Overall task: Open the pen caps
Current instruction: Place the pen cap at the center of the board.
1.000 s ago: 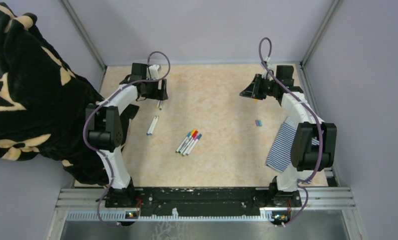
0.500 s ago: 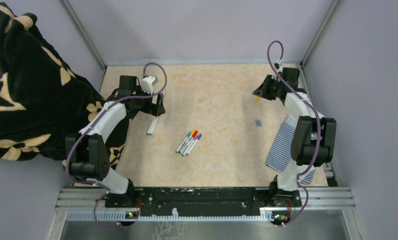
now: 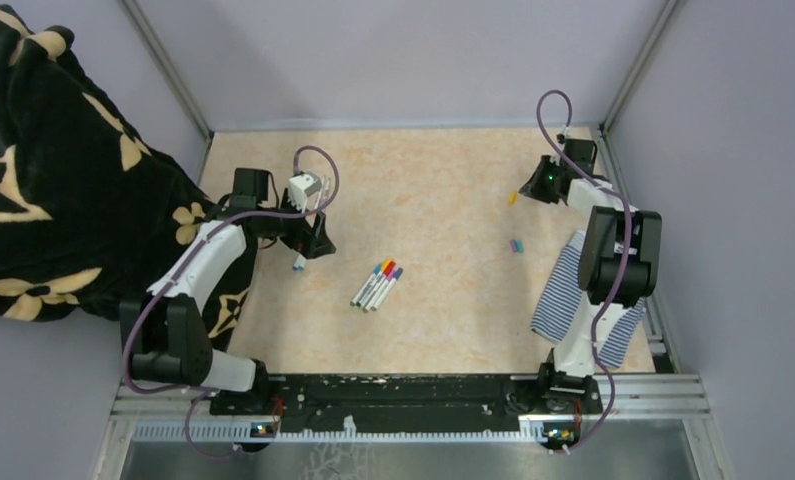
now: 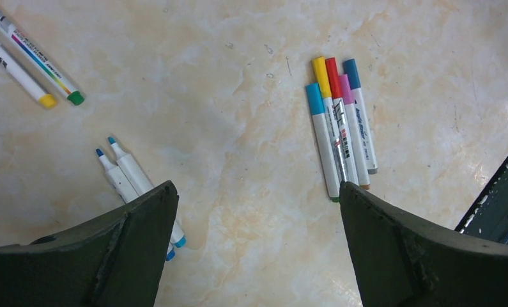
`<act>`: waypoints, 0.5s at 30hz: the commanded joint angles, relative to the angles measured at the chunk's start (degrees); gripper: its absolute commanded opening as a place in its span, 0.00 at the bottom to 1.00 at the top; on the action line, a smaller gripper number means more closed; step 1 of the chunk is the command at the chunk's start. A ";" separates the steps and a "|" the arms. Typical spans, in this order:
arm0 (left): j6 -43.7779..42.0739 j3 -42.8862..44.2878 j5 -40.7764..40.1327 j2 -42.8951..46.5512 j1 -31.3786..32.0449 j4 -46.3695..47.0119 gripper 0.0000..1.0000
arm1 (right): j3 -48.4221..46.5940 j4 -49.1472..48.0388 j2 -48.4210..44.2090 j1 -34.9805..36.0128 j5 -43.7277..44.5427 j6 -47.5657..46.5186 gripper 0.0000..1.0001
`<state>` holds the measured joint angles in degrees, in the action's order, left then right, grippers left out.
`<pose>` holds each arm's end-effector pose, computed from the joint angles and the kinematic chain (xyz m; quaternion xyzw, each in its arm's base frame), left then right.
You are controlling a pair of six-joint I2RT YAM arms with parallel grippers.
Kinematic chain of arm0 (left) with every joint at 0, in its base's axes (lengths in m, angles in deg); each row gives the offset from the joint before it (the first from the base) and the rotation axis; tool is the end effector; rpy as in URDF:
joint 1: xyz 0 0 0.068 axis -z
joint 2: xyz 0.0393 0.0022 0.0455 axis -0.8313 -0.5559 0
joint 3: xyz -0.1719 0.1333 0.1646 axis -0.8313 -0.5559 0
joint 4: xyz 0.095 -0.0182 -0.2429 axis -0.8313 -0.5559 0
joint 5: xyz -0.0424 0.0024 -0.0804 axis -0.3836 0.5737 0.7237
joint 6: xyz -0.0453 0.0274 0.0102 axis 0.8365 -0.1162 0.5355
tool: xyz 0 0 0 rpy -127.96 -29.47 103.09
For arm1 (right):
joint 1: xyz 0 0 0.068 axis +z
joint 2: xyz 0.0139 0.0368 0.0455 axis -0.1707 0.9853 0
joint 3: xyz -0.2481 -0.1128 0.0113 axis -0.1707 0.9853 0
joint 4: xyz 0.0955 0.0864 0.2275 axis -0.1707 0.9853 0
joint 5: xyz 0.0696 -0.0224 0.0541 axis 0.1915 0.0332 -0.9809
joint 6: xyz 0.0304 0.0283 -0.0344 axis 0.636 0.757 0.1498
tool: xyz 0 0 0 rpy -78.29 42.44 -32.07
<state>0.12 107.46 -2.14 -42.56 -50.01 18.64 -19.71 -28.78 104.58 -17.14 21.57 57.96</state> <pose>0.2861 -0.0526 0.2512 0.3262 0.8437 -0.2525 0.3435 0.4081 -0.0413 0.2017 0.1428 0.9028 0.1800 0.3635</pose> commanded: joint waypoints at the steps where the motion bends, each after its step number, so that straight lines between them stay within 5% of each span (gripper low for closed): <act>1: -2.64 -1.37 4.10 2.43 -0.23 -0.32 0.99 | -4.51 -3.29 2.36 -0.25 3.01 0.23 0.00; 15: -3.12 -2.25 5.55 2.57 -0.31 -0.12 0.99 | -7.98 -3.75 8.25 -0.31 4.58 0.44 0.02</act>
<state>-1.60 105.80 1.32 -40.90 -50.01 18.62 -24.67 -30.07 111.82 -17.14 25.57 58.00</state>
